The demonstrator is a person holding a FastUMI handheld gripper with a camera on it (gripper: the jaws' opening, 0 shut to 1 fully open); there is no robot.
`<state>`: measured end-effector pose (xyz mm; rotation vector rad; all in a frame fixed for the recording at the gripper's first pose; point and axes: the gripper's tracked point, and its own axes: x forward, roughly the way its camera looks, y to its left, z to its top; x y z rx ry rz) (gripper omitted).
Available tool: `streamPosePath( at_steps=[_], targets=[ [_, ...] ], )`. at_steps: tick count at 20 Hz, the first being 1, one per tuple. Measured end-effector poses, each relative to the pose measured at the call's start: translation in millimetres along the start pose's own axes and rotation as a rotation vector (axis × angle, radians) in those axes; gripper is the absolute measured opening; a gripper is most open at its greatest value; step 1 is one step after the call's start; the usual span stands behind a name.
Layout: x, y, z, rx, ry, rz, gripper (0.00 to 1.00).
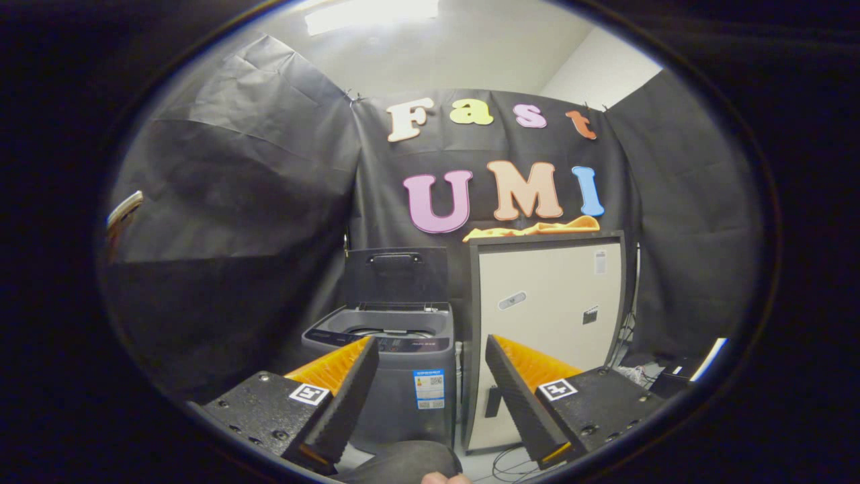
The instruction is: Put the clothes into the washing machine and then close the washing machine lid.
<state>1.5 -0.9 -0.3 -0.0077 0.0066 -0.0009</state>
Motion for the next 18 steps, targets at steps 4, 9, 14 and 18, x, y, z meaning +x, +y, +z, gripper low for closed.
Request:
streamPosePath(
  at_steps=[4, 9, 14, 18],
  targets=[
    [1.6, -2.0, -0.3, 0.005, 0.005, -0.002, 0.97],
    [8.2, -8.0, 8.9, -0.006, -0.004, -0.001, 0.97],
    [19.2, -15.0, 15.5, 0.005, -0.006, 0.000, 0.97],
    [31.1, -19.6, 21.4, -0.002, -0.010, 0.002, 0.97]
  ],
)
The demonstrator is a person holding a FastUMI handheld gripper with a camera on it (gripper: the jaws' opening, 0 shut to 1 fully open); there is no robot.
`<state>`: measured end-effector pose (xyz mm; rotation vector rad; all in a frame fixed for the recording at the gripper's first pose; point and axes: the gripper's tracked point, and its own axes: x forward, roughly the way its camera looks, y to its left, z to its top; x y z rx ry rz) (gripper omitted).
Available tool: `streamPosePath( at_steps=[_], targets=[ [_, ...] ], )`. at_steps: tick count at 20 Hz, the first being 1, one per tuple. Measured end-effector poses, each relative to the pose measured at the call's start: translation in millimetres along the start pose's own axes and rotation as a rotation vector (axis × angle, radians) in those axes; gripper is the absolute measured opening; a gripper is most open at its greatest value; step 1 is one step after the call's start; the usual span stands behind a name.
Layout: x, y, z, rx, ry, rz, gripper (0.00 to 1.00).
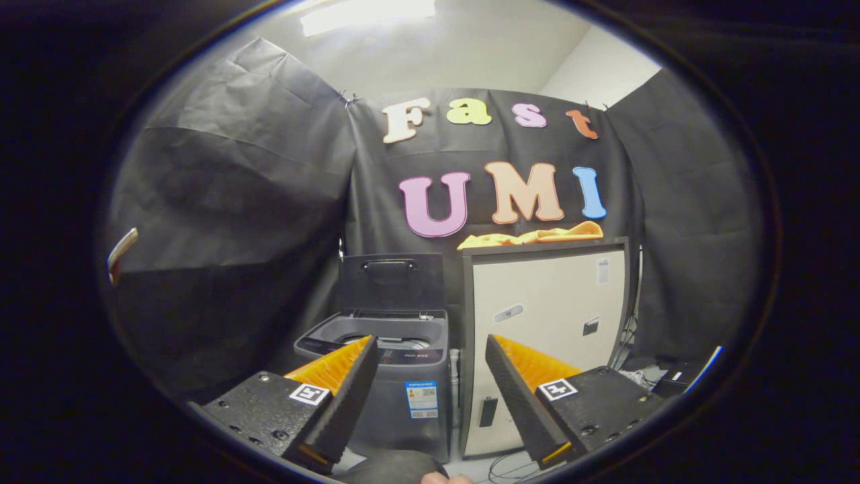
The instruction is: Put the clothes into the washing machine and then close the washing machine lid.
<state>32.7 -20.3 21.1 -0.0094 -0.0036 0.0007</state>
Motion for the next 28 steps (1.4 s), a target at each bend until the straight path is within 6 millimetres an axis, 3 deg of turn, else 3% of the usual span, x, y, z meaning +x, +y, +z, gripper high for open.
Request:
streamPosePath(
  at_steps=[7, 16, 24, 28],
  targets=[
    [28.3, -11.8, 12.2, 0.000, -0.012, -0.002, 0.97],
    [63.1, -42.6, 30.7, -0.008, 0.000, -0.047, 0.97],
    [109.3, -72.1, 52.3, -0.031, 0.003, -0.065, 0.97],
    [132.0, -88.1, 53.9, -0.031, 0.009, -0.076, 0.97]
  ],
)
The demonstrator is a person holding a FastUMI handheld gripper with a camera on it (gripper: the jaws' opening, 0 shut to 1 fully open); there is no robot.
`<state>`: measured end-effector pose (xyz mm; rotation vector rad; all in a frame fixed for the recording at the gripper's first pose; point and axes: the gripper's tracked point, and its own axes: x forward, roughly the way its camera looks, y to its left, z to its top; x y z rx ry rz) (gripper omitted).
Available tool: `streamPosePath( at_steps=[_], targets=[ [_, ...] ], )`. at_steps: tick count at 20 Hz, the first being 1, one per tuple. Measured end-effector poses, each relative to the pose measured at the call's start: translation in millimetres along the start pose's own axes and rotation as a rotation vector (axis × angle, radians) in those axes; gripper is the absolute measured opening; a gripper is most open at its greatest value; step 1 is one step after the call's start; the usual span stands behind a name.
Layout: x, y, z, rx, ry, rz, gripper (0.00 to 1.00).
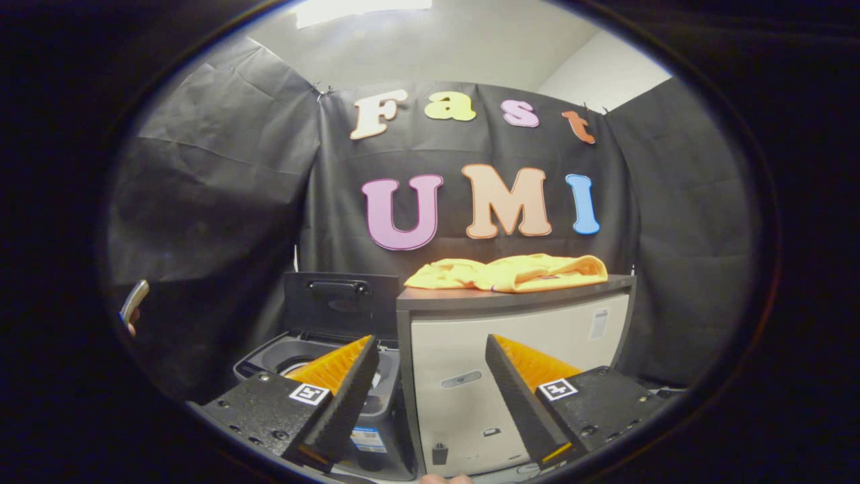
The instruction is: Put the clothes into the washing machine and then close the washing machine lid.
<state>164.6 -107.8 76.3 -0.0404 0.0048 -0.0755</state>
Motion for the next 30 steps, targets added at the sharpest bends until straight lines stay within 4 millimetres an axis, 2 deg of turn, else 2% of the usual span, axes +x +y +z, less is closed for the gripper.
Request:
streamPosePath(
  at_steps=[2, 4, 8, 13, 16, 20, 23, 26, 30],
  targets=[
    [10.6, -5.5, 4.5, -0.014, 0.006, 0.003, 0.97],
    [20.1, -19.1, 13.6, -0.053, 0.014, -0.023, 0.97],
    [50.8, -41.3, 36.6, -0.057, 0.019, -0.059, 0.97],
    [92.3, -72.6, 53.9, -0.068, 0.048, -0.103, 0.97],
    [113.9, -88.2, 42.3, -0.066, 0.111, -0.121, 0.97],
    [137.3, -120.9, 31.1, -0.095, 0.189, -0.176, 0.97],
    [154.8, -132.5, 27.2, -0.028, 0.245, -0.169, 0.97],
    [170.8, -146.2, 31.8, 0.063, 0.274, -0.178, 0.97],
    [193.8, -170.0, 15.7, 0.073, 0.375, -0.213, 0.93]
  ],
)
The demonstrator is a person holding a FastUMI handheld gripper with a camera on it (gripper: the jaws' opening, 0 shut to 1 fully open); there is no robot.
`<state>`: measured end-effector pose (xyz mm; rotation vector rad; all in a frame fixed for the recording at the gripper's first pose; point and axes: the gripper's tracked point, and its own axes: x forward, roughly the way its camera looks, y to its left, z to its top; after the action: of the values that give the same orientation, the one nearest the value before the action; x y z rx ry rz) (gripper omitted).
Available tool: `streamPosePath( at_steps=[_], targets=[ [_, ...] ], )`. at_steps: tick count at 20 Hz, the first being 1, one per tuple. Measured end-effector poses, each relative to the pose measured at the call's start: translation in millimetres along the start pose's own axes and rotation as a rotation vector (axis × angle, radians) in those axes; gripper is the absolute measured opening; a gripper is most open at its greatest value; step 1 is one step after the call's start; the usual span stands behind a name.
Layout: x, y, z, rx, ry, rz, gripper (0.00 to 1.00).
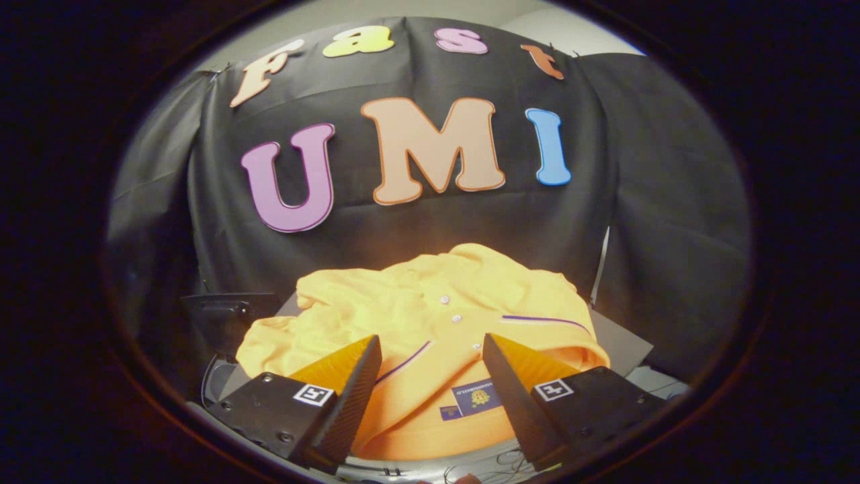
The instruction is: Put the clothes into the washing machine and then close the washing machine lid.
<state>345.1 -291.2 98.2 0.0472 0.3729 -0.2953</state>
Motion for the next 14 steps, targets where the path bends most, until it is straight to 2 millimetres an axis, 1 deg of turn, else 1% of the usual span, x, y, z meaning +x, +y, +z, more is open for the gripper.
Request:
streamPosePath(
  at_steps=[1, 2, 3, 4, 5, 7, 9, 10, 11, 14],
  targets=[
    [5.0, -0.1, -12.9, -0.024, 0.059, -0.001, 0.88],
    [5.5, 1.2, -8.4, -0.065, 0.039, -0.001, 0.87],
    [6.0, 3.2, -4.4, -0.081, 0.007, 0.007, 0.77],
    [4.6, 7.2, -10.3, -0.084, 0.028, 0.014, 0.67],
    [5.9, 10.9, -5.9, -0.060, 0.000, 0.017, 0.57],
    [6.6, 18.2, -10.2, -0.004, 0.036, 0.001, 0.37],
    [8.6, 22.4, -6.7, 0.030, 0.031, -0.019, 0.17],
    [7.5, 29.1, -5.3, 0.050, 0.028, -0.006, 0.08],
    [5.7, 36.2, -3.0, 0.083, 0.017, 0.003, 0.04],
    [0.9, 65.3, 7.8, 0.137, -0.007, 0.042, 0.01]
  ],
)
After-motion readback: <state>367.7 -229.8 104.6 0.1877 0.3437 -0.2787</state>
